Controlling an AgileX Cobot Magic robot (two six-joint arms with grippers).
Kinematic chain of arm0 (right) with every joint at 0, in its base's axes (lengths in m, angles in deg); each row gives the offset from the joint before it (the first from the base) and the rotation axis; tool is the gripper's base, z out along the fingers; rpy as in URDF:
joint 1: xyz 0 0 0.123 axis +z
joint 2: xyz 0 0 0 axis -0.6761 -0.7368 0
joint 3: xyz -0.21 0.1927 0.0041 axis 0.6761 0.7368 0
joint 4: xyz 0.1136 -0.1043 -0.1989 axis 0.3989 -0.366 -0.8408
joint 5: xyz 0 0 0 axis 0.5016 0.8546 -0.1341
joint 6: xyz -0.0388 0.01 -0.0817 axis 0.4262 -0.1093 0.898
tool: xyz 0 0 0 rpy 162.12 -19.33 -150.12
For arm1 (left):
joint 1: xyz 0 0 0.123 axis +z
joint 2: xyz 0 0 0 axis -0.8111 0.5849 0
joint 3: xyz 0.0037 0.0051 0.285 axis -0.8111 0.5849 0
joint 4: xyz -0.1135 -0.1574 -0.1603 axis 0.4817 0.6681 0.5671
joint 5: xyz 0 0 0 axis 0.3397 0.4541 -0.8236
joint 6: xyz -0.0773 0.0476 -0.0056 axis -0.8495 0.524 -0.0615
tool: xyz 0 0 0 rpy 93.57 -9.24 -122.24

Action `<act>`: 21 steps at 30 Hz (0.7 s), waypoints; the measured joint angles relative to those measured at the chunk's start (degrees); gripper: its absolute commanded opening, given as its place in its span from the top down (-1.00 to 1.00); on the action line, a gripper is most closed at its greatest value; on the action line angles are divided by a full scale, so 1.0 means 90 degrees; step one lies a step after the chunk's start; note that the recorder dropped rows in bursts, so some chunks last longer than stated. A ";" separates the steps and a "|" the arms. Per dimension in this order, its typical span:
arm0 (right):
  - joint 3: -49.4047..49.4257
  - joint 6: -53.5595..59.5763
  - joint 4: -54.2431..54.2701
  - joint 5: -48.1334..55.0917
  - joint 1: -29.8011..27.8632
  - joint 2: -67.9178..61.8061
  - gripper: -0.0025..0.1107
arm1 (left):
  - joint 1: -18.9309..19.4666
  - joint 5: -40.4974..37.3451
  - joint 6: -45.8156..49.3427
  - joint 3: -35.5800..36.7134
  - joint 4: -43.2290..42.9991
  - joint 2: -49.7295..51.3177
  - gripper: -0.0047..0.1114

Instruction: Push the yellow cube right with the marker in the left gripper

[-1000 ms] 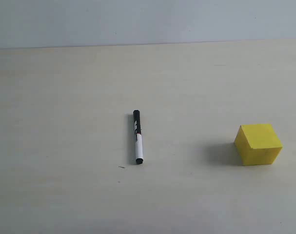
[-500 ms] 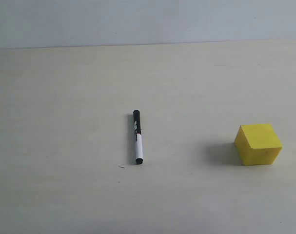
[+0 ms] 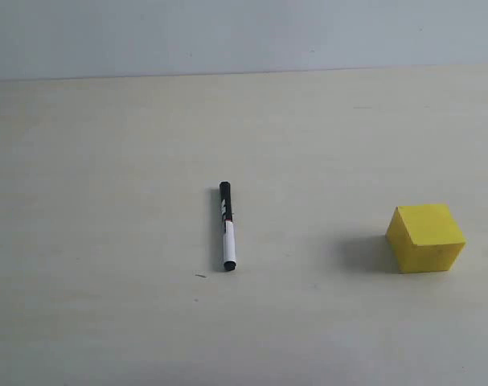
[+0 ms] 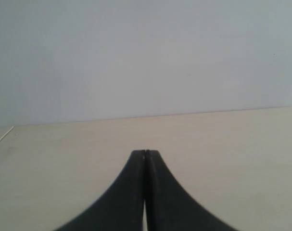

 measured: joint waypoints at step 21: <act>0.0000 0.0000 0.0000 0.0000 0.0000 0.0000 0.96 | 0.0000 -0.1435 -0.0233 0.0023 0.0017 0.0000 0.92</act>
